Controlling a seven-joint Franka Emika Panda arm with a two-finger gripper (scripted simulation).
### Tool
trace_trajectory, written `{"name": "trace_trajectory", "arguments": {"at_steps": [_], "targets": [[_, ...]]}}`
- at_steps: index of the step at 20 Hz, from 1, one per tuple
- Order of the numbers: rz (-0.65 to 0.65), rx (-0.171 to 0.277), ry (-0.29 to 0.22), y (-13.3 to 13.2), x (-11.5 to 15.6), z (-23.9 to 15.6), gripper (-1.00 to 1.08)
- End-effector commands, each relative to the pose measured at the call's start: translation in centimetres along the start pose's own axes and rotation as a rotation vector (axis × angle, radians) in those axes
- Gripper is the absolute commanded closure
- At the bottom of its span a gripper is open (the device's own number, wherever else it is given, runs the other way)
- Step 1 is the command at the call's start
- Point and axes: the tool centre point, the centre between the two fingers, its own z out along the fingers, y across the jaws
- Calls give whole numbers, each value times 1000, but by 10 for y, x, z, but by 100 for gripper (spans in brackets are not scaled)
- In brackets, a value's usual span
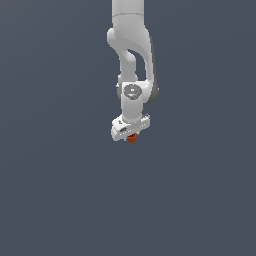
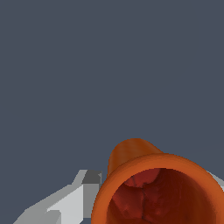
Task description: Pick up the object and move it to a goal position.
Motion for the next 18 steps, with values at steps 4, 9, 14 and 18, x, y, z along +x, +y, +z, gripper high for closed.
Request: {"name": "trace_trajectory", "arguments": {"at_steps": [4,9,14,18], "targets": [[0,0,-1,0,0,1,108],[0,0,0,0,0,0,108],[0,0,0,2,4,-8,108],[0,0,0,6,11,-22,108]]}}
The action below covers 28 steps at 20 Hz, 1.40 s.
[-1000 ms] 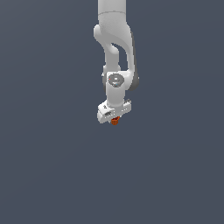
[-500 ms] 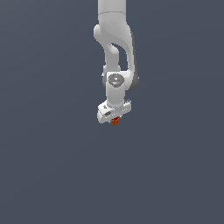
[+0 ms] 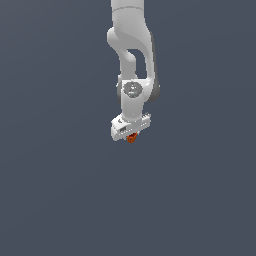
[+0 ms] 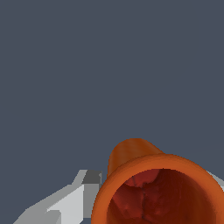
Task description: Pick up the object and move it to a goal position.
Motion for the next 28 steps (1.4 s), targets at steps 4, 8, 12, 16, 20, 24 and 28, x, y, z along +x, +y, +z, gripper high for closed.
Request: {"name": "trace_trajectory", "arguments": {"at_steps": [4,8,12,16,20,24,28], "targets": [[0,0,2,7,14,-28,108],[-1,0,2,14,28,-56,108],[-1,0,2,23,45,-90,108],[-1,1,2,32,62,-125,108],[-1,1,2,41,80,-159,108],[-1,1,2,50,96,-189,108],[-1,1,2,57,110,-216,108]]}}
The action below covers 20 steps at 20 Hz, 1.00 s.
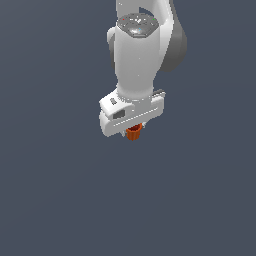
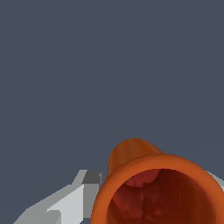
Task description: Pick up the object and move it to a goal position.
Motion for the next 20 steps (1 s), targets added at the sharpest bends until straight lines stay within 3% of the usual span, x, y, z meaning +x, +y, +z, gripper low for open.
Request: {"name": "trace_trajectory", "arguments": {"at_steps": [1,20], "targets": [[0,0,0,5,9,-17,108],[1,-1,-1,31,58,-105,108]]}}
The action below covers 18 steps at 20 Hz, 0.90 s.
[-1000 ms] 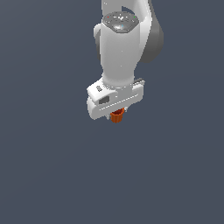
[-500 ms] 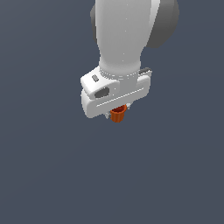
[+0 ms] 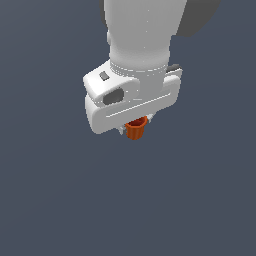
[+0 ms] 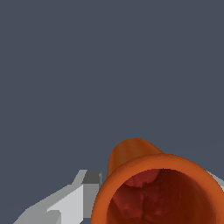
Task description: Pick up the object and move it to a goal position.
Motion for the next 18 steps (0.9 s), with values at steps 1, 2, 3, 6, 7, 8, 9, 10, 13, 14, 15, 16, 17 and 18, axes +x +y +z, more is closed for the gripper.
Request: {"name": "trace_trajectory", "arguments": {"at_steps": [1,2,3,6,7,8,9,10,13,14,15,16,17,18], "targets": [[0,-1,0,3,5,-9,108],[0,-1,0,4,7,-12,108],[0,-1,0,4,8,-15,108],[0,-1,0,7,13,-21,108],[0,-1,0,7,14,-23,108],[0,-1,0,8,15,-24,108],[0,-1,0,8,15,-26,108],[0,-1,0,9,16,-27,108],[0,-1,0,10,18,-30,108],[0,-1,0,10,19,-31,108],[0,-1,0,10,19,-31,108],[0,-1,0,10,19,-32,108],[0,-1,0,10,20,-32,108],[0,-1,0,10,20,-32,108]]}}
